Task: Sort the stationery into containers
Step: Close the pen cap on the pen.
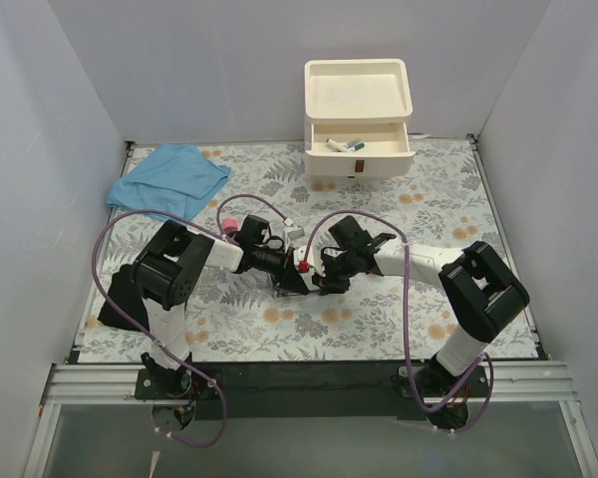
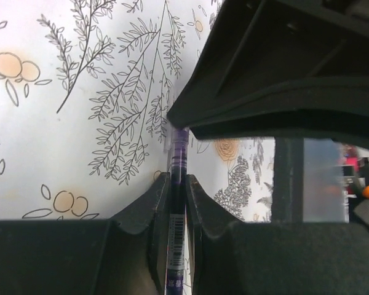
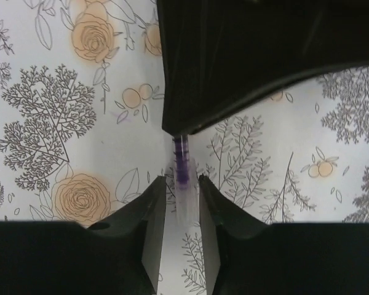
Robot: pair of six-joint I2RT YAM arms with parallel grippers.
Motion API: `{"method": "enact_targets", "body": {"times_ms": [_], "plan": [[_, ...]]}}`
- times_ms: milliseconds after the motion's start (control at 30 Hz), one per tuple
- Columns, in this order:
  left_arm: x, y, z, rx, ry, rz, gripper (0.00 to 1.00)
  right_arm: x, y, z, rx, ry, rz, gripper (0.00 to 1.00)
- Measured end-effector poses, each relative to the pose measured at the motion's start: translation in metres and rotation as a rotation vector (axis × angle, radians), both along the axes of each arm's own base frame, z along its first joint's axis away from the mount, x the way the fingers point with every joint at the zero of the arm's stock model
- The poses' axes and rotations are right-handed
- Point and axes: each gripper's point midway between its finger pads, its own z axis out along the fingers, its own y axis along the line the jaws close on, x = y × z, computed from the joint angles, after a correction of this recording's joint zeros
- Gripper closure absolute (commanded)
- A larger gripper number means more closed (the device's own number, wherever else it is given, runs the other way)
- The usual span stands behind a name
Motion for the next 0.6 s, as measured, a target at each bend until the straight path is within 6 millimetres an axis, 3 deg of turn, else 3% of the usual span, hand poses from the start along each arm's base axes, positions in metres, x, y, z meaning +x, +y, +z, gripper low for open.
{"method": "enact_targets", "body": {"times_ms": [167, 333, 433, 600], "plan": [[-0.002, 0.0, -0.001, 0.032, -0.091, -0.022, 1.0, -0.01, 0.012, 0.002, 0.027, -0.019, 0.068, 0.44], [-0.003, 0.008, 0.002, 0.072, -0.166, -0.015, 1.0, -0.012, 0.001, 0.005, 0.016, -0.032, 0.074, 0.4], [-0.001, 0.011, 0.008, 0.09, -0.204, -0.007, 1.0, -0.013, -0.016, 0.022, 0.013, -0.056, 0.062, 0.4], [0.004, 0.015, 0.024, 0.118, -0.264, -0.021, 1.0, -0.001, -0.047, 0.07, 0.035, -0.159, 0.004, 0.38]]}}
